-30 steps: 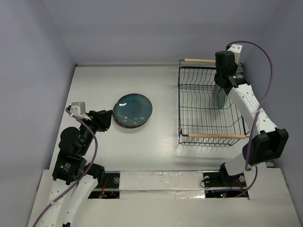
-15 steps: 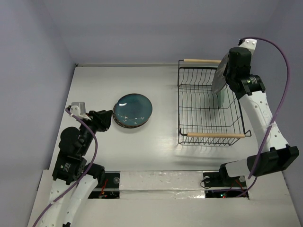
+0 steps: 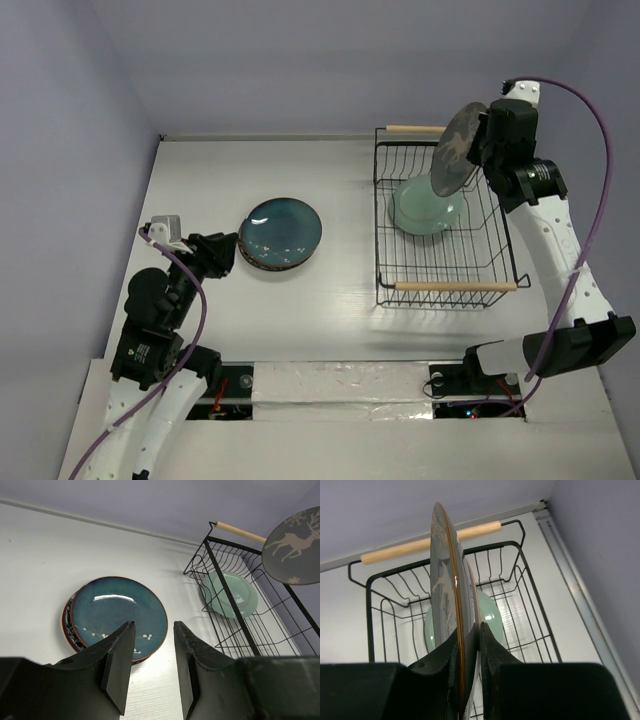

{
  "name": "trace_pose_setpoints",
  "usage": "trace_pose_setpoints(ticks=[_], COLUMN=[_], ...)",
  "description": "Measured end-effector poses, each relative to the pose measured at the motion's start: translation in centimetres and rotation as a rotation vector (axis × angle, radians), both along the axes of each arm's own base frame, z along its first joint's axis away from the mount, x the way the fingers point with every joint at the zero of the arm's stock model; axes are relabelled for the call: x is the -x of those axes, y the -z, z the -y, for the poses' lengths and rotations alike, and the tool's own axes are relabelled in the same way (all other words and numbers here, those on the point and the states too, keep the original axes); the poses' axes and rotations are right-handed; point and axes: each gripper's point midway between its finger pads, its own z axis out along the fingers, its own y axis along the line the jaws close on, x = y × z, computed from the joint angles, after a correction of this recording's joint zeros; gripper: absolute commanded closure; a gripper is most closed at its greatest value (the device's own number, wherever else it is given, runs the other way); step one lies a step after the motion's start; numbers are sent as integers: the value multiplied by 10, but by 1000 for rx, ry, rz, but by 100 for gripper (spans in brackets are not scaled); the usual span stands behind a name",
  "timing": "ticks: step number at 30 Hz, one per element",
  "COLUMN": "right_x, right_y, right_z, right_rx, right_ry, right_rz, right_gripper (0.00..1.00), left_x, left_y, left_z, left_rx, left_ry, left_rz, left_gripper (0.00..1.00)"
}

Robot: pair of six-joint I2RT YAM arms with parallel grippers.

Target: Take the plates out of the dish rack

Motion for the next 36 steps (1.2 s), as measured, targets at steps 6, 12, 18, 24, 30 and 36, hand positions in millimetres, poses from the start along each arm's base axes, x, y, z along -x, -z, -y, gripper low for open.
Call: trace_pose_setpoints(ticks=[6,12,18,24,30,36], right_x=[4,14,22,15,4,-5], right_y=[-8,-21,-13,30,98,158], right_z=[-27,-103,-227,-321,-378,-397], right_rx=[-69,-158,-324,-474,-580,-664], right_ry=[-112,-329,-632,-771,-790,-739], right_rz=[27,72,55,-31,-157,-257], right_gripper=[100,100,100,100,100,100], left_x=[0,0,0,0,0,0], left_y=[0,0,0,0,0,0], left_z=[0,0,0,0,0,0], left_rx=[0,0,0,0,0,0], left_ry=[0,0,0,-1,-1,0], left_rz=[-1,-1,-1,-1,0,0], left_gripper=[66,66,66,66,66,66])
